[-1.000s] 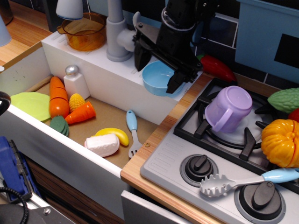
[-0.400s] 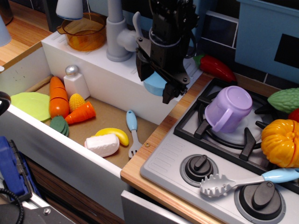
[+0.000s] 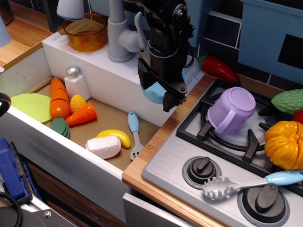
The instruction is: Lift bowl
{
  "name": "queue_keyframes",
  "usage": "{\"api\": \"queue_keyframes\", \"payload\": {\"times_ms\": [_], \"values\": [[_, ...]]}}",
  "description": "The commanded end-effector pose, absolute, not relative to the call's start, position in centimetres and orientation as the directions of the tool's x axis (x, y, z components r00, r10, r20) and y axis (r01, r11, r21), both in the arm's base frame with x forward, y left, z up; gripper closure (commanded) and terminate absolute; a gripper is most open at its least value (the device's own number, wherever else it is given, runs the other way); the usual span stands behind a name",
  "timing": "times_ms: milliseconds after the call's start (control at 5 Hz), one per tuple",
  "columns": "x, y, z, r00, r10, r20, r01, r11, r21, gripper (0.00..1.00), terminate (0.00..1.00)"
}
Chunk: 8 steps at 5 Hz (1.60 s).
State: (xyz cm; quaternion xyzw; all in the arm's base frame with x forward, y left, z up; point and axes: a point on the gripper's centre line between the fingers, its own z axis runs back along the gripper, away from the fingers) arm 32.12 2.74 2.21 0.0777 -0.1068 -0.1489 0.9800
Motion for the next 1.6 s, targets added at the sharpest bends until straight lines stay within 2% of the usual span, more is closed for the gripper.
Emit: {"api": "queue_keyframes", "payload": {"times_ms": [0,200,400,800,1000,1400], "values": [[33.4,3.1,2.7,0.921,-0.31,0.235,0.271,0.945,0.185,0.0,0.0],[34.5,3.7,2.2,0.915,-0.313,0.255,0.278,0.946,0.165,0.0,0.0],[35.3,4.4,1.4,0.911,-0.305,0.276,0.281,0.952,0.125,1.0,0.0],[35.5,4.3,2.4,0.923,-0.295,0.248,0.272,0.954,0.123,1.0,0.0],[35.5,3.8,5.0,0.936,-0.284,0.21,0.254,0.954,0.157,1.0,0.0],[36.4,1.8,9.2,0.947,-0.238,0.215,0.187,0.954,0.234,1.0,0.0]]}}
